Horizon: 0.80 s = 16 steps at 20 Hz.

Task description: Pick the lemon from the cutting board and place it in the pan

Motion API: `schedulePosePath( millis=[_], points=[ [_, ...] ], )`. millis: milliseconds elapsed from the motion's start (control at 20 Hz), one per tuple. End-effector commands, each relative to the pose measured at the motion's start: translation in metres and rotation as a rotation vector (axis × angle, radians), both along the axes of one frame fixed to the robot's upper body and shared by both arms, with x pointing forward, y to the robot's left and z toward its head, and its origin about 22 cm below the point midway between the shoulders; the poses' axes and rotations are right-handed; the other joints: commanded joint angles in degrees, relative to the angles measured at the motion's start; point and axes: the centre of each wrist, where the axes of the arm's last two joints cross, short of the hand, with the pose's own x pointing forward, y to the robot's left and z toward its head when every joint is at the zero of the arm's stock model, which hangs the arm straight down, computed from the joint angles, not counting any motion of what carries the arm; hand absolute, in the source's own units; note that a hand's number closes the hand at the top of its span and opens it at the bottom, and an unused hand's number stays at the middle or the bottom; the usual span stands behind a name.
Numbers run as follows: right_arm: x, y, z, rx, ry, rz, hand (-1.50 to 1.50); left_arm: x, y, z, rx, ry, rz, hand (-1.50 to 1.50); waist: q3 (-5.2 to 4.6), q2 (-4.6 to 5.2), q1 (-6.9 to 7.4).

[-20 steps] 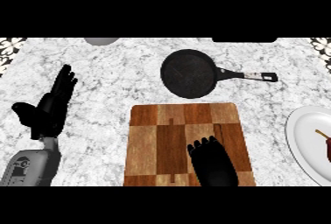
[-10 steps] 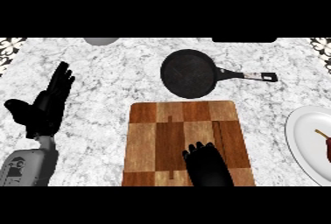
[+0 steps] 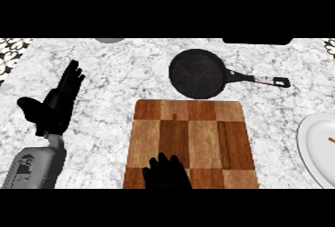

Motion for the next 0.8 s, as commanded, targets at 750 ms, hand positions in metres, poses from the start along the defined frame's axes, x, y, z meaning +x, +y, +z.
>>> schedulePosePath(
  millis=[750],
  points=[
    [0.113,0.014,0.116,0.640,-0.175,-0.257,1.50,0.011,0.012,0.001,0.001,0.004,0.028,0.00,0.09,0.31,-1.22]
  ],
)
